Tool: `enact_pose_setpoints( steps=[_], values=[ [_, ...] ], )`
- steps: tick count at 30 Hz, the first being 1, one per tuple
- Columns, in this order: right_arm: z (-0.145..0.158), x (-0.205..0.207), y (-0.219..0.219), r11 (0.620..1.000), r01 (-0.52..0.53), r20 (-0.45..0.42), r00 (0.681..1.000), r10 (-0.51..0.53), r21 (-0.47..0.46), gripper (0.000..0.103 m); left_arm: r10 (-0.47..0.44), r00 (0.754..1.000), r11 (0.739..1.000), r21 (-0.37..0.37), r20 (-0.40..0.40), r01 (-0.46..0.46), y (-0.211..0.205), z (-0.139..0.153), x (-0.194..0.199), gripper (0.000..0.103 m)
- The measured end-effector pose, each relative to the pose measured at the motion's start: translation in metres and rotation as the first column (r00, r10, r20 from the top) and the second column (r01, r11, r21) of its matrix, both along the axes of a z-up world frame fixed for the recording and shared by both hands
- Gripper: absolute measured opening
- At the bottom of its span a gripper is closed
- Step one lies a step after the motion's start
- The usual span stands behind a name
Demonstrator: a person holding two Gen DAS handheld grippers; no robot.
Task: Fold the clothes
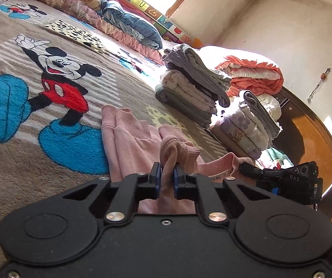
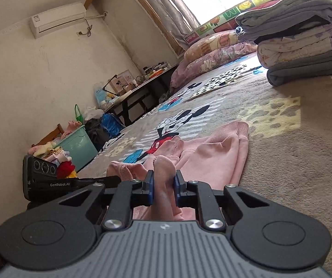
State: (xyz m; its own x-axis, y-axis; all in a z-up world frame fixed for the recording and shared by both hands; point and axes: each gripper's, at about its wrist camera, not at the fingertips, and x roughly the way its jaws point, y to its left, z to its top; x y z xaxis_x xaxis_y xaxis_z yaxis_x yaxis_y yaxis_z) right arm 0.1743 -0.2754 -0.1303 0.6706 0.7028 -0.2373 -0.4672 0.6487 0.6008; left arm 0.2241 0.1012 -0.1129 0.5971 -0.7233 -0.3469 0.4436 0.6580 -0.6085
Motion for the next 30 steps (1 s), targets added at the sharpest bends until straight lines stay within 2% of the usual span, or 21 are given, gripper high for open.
enact_pose_setpoints(
  steps=[3,6,10,14,16,18,20,22,25,30],
  values=[
    [-0.012,0.017,-0.019,0.973,0.007,-0.129,0.991,0.023,0.231,0.018,0.012,1.0,0.995,-0.095,-0.02,-0.014,0.007,0.001,0.011,0.008],
    [-0.029,0.032,-0.035,0.904,0.061,-0.224,0.974,0.039,0.424,0.018,0.017,0.999,0.986,-0.163,-0.05,-0.025,0.01,0.001,0.025,0.008],
    [-0.04,0.056,-0.037,0.837,0.079,-0.265,0.961,0.081,0.542,0.018,0.031,0.998,0.97,-0.239,-0.053,-0.042,0.016,0.002,0.045,0.007],
    [-0.058,0.086,-0.041,0.741,0.131,-0.314,0.943,0.113,0.659,0.017,0.051,0.997,0.958,-0.278,-0.055,-0.064,0.021,0.0,0.062,0.006],
    [-0.063,0.096,-0.04,0.718,0.136,-0.32,0.939,0.126,0.683,0.015,0.048,0.996,0.942,-0.328,-0.077,-0.071,0.023,-0.004,0.071,0.006],
    [-0.067,0.107,-0.039,0.695,0.14,-0.321,0.937,0.137,0.705,0.014,0.027,0.994,0.91,-0.408,-0.11,-0.07,0.026,-0.009,0.081,0.006],
    [-0.07,0.117,-0.04,0.67,0.153,-0.324,0.936,0.138,0.726,0.014,0.02,0.989,0.906,-0.415,-0.146,-0.08,0.026,-0.013,0.092,0.006],
    [-0.073,0.127,-0.042,0.662,0.162,-0.335,0.932,0.142,0.732,0.014,0.011,0.979,0.899,-0.427,-0.201,-0.098,0.028,-0.02,0.101,0.006],
    [-0.076,0.141,-0.043,0.686,0.178,-0.364,0.922,0.134,0.705,0.014,0.014,0.964,0.911,-0.394,-0.267,-0.123,0.029,-0.03,0.109,0.006],
    [-0.077,0.156,-0.042,0.754,0.17,-0.387,0.914,0.119,0.635,0.014,0.021,0.949,0.917,-0.373,-0.314,-0.144,0.029,-0.037,0.112,0.006]
  ],
)
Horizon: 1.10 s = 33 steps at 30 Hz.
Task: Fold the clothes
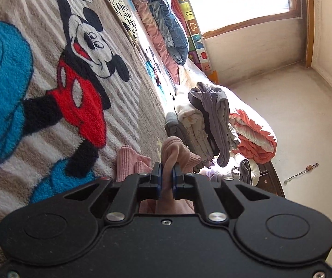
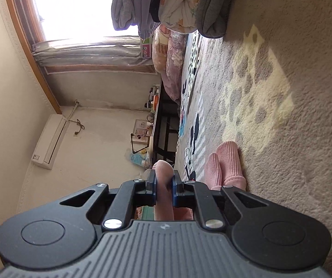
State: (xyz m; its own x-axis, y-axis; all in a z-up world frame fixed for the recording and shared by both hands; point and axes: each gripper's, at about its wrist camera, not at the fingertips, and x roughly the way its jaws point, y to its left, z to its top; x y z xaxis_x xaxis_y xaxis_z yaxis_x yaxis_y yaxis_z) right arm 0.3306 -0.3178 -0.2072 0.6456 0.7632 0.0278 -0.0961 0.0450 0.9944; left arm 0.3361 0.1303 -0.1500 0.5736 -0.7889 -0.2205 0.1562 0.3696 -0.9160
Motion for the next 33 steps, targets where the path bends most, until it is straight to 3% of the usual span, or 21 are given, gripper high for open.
enact_pose_setpoints(
  steps=[5,9,15,19,21,22,24,27,29,32,33],
  values=[
    [0.016,0.014,0.004,0.988,-0.018,0.051,0.998,0.026,-0.152,0.014,0.013,0.999,1.0,0.009,-0.051,-0.012,0.0,-0.007,0.003,0.006],
    [0.018,0.023,0.007,0.975,-0.021,0.047,0.998,0.032,-0.22,0.014,0.015,0.996,1.0,-0.016,-0.09,-0.017,0.002,-0.014,0.009,0.006],
    [0.004,0.021,0.001,0.982,-0.023,0.004,1.0,0.024,-0.187,0.014,0.015,0.993,1.0,0.02,-0.116,-0.013,-0.002,-0.017,0.013,0.006],
    [0.001,0.023,0.0,0.983,-0.018,-0.008,1.0,0.016,-0.18,0.018,0.034,0.998,0.995,0.097,-0.059,-0.028,-0.007,-0.005,0.011,0.007],
    [0.001,0.023,0.0,0.981,-0.001,-0.008,1.0,0.0,-0.193,0.02,0.045,0.999,0.986,0.159,-0.006,-0.043,-0.011,0.004,0.008,0.015],
    [0.002,0.022,-0.001,0.979,0.013,-0.003,1.0,-0.014,-0.202,0.025,0.051,0.999,0.98,0.192,0.017,-0.054,-0.012,0.008,0.006,0.021],
    [0.008,0.018,-0.005,0.971,0.058,0.028,0.998,-0.052,-0.234,0.034,0.07,0.995,0.965,0.249,0.075,-0.087,-0.014,0.018,0.0,0.022],
    [0.031,0.008,-0.005,0.924,0.128,0.107,0.99,-0.096,-0.361,0.035,0.1,0.978,0.932,0.328,0.182,-0.156,-0.014,0.035,-0.012,0.022],
    [0.051,-0.002,0.001,0.862,0.176,0.191,0.977,-0.094,-0.475,0.036,0.068,0.964,0.935,0.32,0.256,-0.151,-0.017,0.041,-0.018,0.022],
    [0.083,-0.02,0.02,0.769,0.219,0.353,0.935,0.01,-0.6,0.036,-0.023,0.934,0.916,0.382,0.357,-0.124,-0.037,0.049,-0.02,0.022],
    [0.088,-0.021,0.028,0.744,0.212,0.376,0.925,0.057,-0.634,0.036,-0.048,0.932,0.908,0.405,0.359,-0.109,-0.047,0.048,-0.017,0.022]
  ],
)
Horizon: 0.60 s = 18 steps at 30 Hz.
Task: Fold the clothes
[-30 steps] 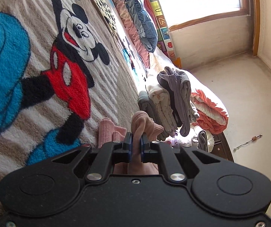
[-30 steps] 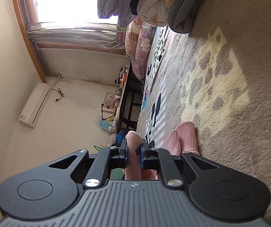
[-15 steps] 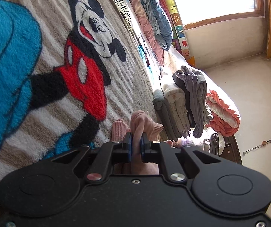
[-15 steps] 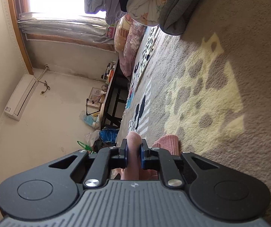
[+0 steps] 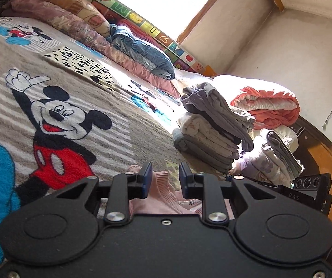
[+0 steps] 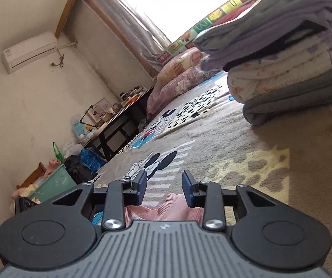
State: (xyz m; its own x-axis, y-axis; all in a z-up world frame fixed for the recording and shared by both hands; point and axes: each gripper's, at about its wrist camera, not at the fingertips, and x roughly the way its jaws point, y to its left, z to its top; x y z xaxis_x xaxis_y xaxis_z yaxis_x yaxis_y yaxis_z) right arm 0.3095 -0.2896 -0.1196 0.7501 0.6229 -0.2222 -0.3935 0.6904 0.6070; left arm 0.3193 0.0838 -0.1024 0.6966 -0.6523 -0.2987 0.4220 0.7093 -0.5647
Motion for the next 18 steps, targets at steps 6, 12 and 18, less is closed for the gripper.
enact_pose_setpoints(
  steps=[6,12,18],
  values=[
    [-0.01,0.011,0.031,0.98,-0.055,-0.026,0.998,0.051,-0.19,0.036,0.014,0.98,0.998,0.064,-0.2,-0.001,-0.006,-0.03,0.029,0.022],
    [-0.029,0.016,0.026,0.982,-0.033,-0.09,0.996,0.016,-0.187,0.036,0.01,0.964,1.0,0.028,-0.266,-0.003,0.0,-0.038,0.033,0.021],
    [-0.031,0.009,0.023,0.987,-0.022,-0.089,0.996,0.007,-0.161,0.036,0.005,0.984,0.998,0.057,-0.178,0.005,-0.005,-0.022,0.019,0.029]
  ],
)
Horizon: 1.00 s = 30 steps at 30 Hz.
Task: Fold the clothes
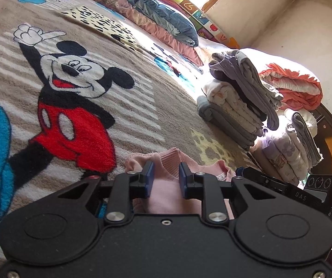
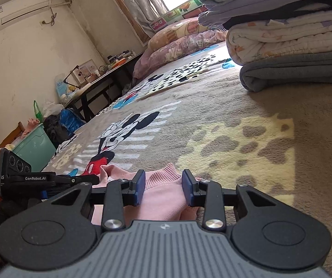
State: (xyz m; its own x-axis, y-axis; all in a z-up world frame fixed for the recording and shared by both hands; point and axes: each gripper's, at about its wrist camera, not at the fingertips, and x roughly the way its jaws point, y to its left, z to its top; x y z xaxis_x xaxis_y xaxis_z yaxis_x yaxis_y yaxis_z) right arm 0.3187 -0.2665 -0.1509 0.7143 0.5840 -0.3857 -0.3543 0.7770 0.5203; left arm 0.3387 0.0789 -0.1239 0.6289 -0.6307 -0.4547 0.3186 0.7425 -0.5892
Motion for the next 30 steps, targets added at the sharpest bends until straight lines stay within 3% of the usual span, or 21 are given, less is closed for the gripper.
enact_pose_setpoints(
  steps=[1,2,6,9,13,17,19,20,22,26,30],
  values=[
    [0.003,-0.003,0.0,1.0,0.006,0.018,1.0,-0.006,-0.002,0.036,-0.004,1.0,1.0,0.006,0.029,0.003,-0.001,0.006,-0.005,0.041],
    [0.009,-0.009,-0.001,1.0,0.015,0.051,0.999,-0.015,0.0,0.036,-0.007,0.998,1.0,0.013,0.058,0.007,-0.002,0.012,-0.01,0.045],
    [0.03,-0.04,-0.001,0.999,0.021,0.142,0.99,-0.014,-0.048,0.037,-0.022,0.986,0.997,0.073,0.164,0.01,-0.007,0.03,-0.036,0.045],
    [0.046,-0.071,0.009,0.987,0.003,0.225,0.974,0.034,-0.162,0.038,-0.068,0.969,0.986,0.162,0.237,0.03,-0.015,0.037,-0.062,0.045],
    [0.056,-0.114,0.034,0.944,-0.006,0.322,0.939,0.118,-0.33,0.037,-0.155,0.942,0.961,0.266,0.297,0.075,-0.026,0.037,-0.098,0.046],
    [0.042,-0.129,0.054,0.905,-0.002,0.315,0.937,0.151,-0.426,0.037,-0.22,0.939,0.91,0.403,0.263,0.1,-0.042,0.016,-0.108,0.046],
    [0.029,-0.126,0.06,0.876,-0.007,0.261,0.954,0.151,-0.482,0.037,-0.221,0.946,0.895,0.434,0.236,0.101,-0.046,0.005,-0.104,0.046],
    [0.024,-0.122,0.058,0.885,-0.018,0.22,0.966,0.136,-0.466,0.038,-0.219,0.949,0.89,0.446,0.228,0.098,-0.048,0.0,-0.102,0.047],
    [0.019,-0.119,0.055,0.895,-0.015,0.187,0.976,0.109,-0.445,0.046,-0.213,0.952,0.896,0.433,0.22,0.1,-0.045,-0.001,-0.102,0.048],
    [0.018,-0.119,0.051,0.901,0.009,0.163,0.984,0.068,-0.433,0.046,-0.229,0.946,0.889,0.446,0.23,0.107,-0.045,0.009,-0.102,0.049],
    [0.034,-0.127,0.05,0.91,0.028,0.229,0.97,0.075,-0.415,0.046,-0.212,0.914,0.9,0.434,0.347,0.043,-0.046,0.036,-0.099,0.047]
  ],
)
